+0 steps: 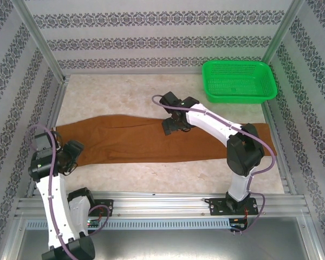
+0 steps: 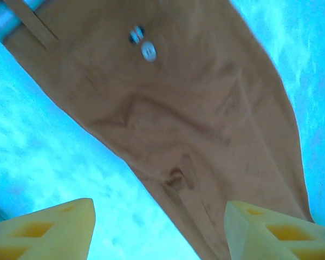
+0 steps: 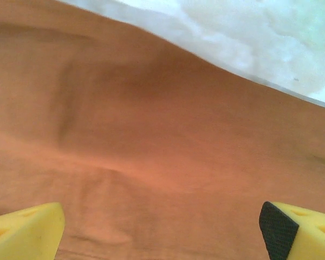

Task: Roll up the long pants

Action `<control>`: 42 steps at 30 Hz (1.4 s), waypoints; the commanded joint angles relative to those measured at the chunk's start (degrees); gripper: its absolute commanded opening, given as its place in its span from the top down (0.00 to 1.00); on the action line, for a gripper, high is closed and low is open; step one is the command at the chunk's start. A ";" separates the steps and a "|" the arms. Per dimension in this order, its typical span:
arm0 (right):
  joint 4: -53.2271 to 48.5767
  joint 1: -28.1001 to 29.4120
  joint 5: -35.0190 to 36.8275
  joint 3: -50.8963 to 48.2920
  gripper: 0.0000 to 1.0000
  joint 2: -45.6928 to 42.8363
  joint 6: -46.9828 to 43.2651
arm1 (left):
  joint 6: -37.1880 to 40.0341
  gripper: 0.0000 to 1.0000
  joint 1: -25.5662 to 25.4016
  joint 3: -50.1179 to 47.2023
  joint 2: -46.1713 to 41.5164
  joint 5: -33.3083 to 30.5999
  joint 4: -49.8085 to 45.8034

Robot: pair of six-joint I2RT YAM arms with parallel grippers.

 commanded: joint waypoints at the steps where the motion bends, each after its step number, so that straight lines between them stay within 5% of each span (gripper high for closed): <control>1: -0.80 -1.31 -1.10 -0.46 0.06 1.54 -1.15 | -5.65 0.33 4.24 2.06 0.29 -7.98 -3.38; 10: -0.14 -6.22 -3.96 -4.02 0.04 -0.28 -2.41 | -10.77 0.31 10.42 -4.96 -1.75 -13.75 3.37; 17: 0.43 -9.95 -7.42 -3.84 0.05 1.25 -3.30 | -5.97 0.32 15.16 -16.18 1.48 -1.81 21.65; 24: 1.77 -10.51 -8.38 -4.14 0.04 1.93 -3.15 | 5.65 0.29 19.17 -9.00 15.38 -1.12 23.86; 28: 1.47 -10.73 -8.59 -3.84 0.04 2.77 -3.09 | 1.77 0.30 23.97 -12.63 18.49 6.35 29.63; 42: 2.24 -11.94 -8.07 -7.11 0.04 1.28 -2.50 | -1.46 0.31 26.38 -20.74 26.34 5.46 42.00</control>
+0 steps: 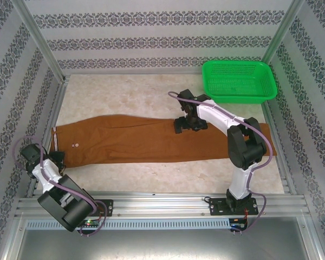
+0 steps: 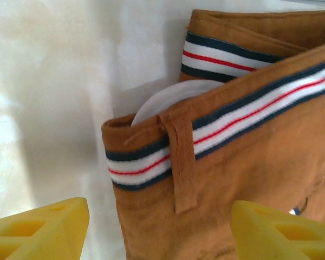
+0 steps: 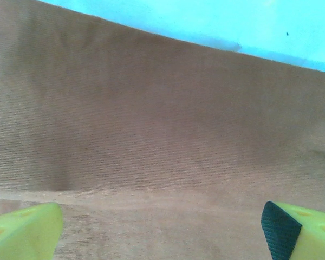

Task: Roll up the long pants

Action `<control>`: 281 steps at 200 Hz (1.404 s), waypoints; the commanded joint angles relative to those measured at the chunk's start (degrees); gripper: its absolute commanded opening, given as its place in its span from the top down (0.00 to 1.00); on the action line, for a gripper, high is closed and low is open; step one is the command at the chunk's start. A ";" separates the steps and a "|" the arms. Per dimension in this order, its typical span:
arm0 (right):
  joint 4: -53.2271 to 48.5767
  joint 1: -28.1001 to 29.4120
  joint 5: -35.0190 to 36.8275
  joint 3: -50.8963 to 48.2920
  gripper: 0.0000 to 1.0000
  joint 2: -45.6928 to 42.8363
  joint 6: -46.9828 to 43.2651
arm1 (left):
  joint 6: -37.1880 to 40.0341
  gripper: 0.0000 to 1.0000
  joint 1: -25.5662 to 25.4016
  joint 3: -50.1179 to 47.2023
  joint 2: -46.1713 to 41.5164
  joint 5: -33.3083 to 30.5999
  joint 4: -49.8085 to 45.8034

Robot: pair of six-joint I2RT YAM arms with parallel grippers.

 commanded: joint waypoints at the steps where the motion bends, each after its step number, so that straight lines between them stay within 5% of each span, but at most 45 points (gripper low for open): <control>1: 0.13 -0.73 0.12 -2.16 0.04 -0.93 0.00 | -0.23 0.32 0.75 0.94 3.96 -0.37 6.34; 29: 0.62 -1.08 -0.09 -3.29 0.04 -1.11 0.61 | 0.39 0.40 0.75 2.20 7.45 0.03 7.00; 52: 0.86 -1.35 -0.15 -3.38 0.04 -1.05 0.72 | 0.85 0.64 0.72 2.07 8.76 -0.65 7.55; 76: 0.78 -1.41 -0.54 -3.12 0.04 -1.12 0.87 | 1.32 0.67 0.72 2.47 9.44 -1.65 7.03; 104: 0.86 -1.45 -0.39 -3.12 0.04 -1.45 0.96 | 1.83 1.00 0.71 2.56 8.60 -0.51 7.70; 181: 1.91 -2.92 0.75 -4.51 0.04 -2.17 2.25 | -1.82 1.00 -1.39 15.43 -1.21 6.06 -2.04; 234: 3.12 -5.65 0.24 -6.77 0.03 -4.53 2.96 | -0.44 1.00 -2.13 29.49 2.40 1.72 -7.17; 281: 2.78 -7.47 2.12 -10.08 0.03 -5.25 3.97 | 2.23 1.00 -1.97 21.33 5.01 -3.05 -9.43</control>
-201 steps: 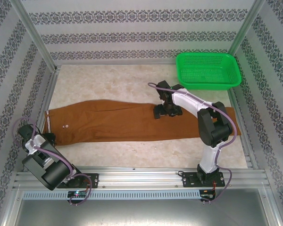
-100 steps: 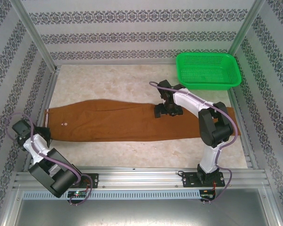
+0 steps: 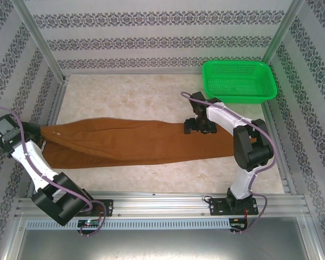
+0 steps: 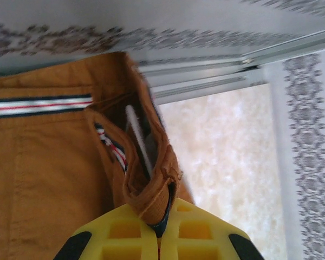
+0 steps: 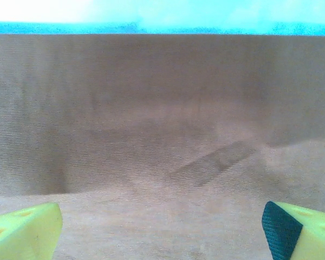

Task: Roll up the long pants

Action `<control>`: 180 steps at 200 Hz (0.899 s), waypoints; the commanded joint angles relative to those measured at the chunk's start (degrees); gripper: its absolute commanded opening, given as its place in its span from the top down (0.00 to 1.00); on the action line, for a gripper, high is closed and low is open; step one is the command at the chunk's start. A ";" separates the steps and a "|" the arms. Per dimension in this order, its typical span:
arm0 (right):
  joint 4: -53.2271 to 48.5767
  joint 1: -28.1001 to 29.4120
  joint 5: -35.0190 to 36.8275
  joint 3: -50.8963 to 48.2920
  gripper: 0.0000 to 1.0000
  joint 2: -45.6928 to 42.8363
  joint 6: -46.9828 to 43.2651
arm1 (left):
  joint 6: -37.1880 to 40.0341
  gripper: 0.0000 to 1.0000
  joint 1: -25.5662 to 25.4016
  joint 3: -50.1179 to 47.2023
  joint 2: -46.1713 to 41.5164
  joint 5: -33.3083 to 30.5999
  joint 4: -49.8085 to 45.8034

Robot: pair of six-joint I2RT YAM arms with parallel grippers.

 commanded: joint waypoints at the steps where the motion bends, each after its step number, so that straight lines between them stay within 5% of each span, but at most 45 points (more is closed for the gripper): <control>1: -0.84 -1.20 2.45 -2.57 0.03 -2.14 1.47 | 2.47 1.00 0.16 -5.95 0.47 -5.68 -4.14; 42: -1.46 -8.84 3.98 -5.62 0.03 -5.23 0.48 | 2.12 1.00 1.71 -13.18 2.27 -9.57 -0.35; 77: 1.30 -21.65 5.28 -6.80 0.05 -8.01 3.22 | -0.58 1.00 1.81 -14.78 4.31 -8.20 2.26; 123: 6.76 -38.09 -3.43 -6.14 0.12 -3.46 6.81 | -0.39 1.00 1.85 -16.17 4.08 -4.86 5.26; 180: 5.35 -38.39 -1.98 2.73 0.15 4.69 5.60 | -0.39 1.00 1.71 -19.51 6.52 -0.09 10.41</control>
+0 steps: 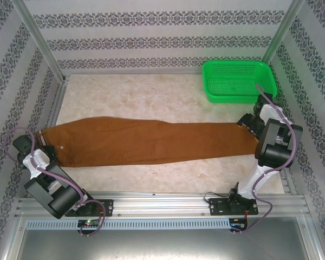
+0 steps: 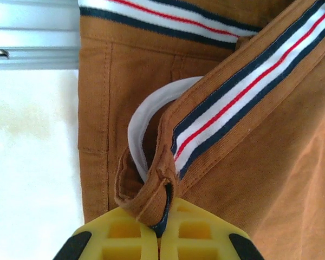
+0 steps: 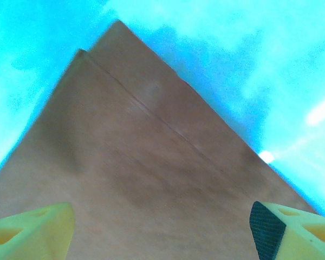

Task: Roll up the long pants

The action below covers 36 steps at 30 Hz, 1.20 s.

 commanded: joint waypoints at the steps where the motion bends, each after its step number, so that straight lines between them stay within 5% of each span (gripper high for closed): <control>1: -0.77 1.91 0.84 4.54 0.15 3.55 0.00 | -0.11 1.00 0.07 -1.19 2.00 3.93 3.08; 3: -0.93 1.99 1.68 5.42 0.21 4.96 -0.20 | -0.37 1.00 0.02 -1.22 2.75 5.06 3.99; 5: -0.64 1.76 1.84 5.36 0.38 6.30 -0.58 | -0.39 1.00 0.07 -0.94 3.38 5.86 4.29; 6: -0.71 1.59 1.76 5.29 0.56 6.83 -0.72 | -0.45 1.00 0.07 -0.79 3.60 6.01 4.42; 10: 0.09 0.51 2.78 3.08 1.00 6.99 -0.84 | -0.51 1.00 0.07 -0.58 3.71 6.23 4.77; 20: -0.02 -3.91 4.61 3.86 1.00 4.87 0.42 | -0.11 1.00 0.06 -0.16 2.00 6.11 3.90; 21: -0.38 -3.99 4.62 4.40 0.92 5.23 0.11 | -0.06 1.00 0.07 -0.14 2.08 6.15 3.74; 22: -1.00 -4.13 4.31 5.25 0.69 5.93 -0.24 | 0.14 1.00 0.12 -0.07 2.13 6.23 3.72; 24: -1.97 -4.14 3.49 6.41 0.54 7.47 -0.42 | 0.15 1.00 0.07 -0.23 2.42 6.45 3.96; 29: -2.16 -3.65 3.51 7.42 0.36 10.01 -1.35 | 0.05 1.00 0.07 -0.25 4.22 8.29 5.33; 34: -2.10 -3.75 3.98 7.84 0.44 12.27 -2.02 | -0.06 1.00 0.07 -0.36 4.73 8.45 5.66; 35: -1.77 -3.82 3.69 7.65 0.60 12.58 -1.94 | -0.10 1.00 0.07 -0.35 4.75 8.57 5.58; 36: -1.67 -3.83 3.89 7.51 0.92 12.79 -1.71 | -0.11 1.00 0.07 -0.20 4.67 8.42 5.44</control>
